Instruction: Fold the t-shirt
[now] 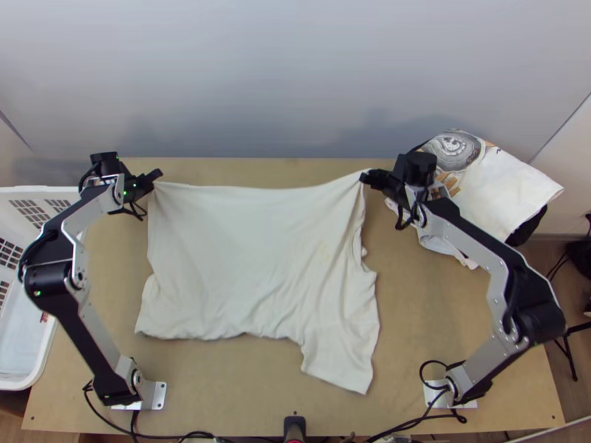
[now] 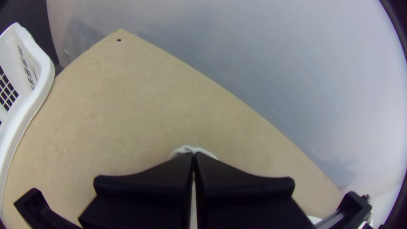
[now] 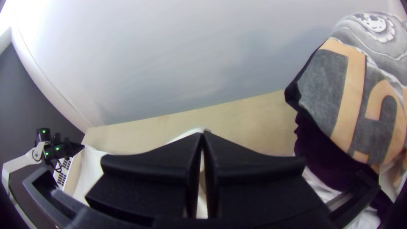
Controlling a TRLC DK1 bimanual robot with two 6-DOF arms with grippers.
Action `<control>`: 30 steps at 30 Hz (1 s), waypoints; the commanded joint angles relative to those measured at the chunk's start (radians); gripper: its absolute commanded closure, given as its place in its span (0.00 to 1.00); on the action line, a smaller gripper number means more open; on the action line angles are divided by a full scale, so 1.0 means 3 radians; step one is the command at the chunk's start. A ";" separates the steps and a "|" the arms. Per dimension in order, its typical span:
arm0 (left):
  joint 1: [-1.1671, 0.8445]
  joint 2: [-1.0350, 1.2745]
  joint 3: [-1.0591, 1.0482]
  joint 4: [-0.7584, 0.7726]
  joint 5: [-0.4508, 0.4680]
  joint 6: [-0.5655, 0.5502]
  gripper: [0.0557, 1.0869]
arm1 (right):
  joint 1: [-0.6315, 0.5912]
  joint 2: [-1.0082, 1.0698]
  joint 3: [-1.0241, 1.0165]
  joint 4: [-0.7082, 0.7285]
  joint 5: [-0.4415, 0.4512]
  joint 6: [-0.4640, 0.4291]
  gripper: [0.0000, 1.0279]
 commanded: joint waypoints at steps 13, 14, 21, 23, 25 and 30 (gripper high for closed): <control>-0.0196 0.0695 0.0881 -0.0130 -0.0168 0.0102 0.88 | -0.0038 0.0817 0.0958 0.0020 0.0377 0.0025 0.87; -0.0196 0.0711 0.0922 -0.0140 -0.0168 0.0112 0.74 | -0.0038 0.0827 0.0994 -0.0006 0.0398 0.0020 0.69; -0.0176 0.0450 0.1055 -0.0309 -0.0173 0.0092 0.06 | -0.0125 0.0490 0.1168 -0.0532 0.0423 0.0271 0.33; -0.0165 0.0307 0.1039 -0.0390 -0.0168 0.0102 0.05 | -0.0161 0.0290 0.1158 -0.0875 0.0423 0.0536 0.26; -0.0160 0.0148 0.1019 -0.0559 -0.0168 0.0133 0.05 | -0.0202 0.0096 0.1127 -0.1315 0.0423 0.0823 0.21; -0.0165 -0.0379 0.0814 -0.1224 -0.0163 0.0184 0.05 | -0.0176 -0.0553 0.0544 -0.2240 0.0413 0.1206 0.15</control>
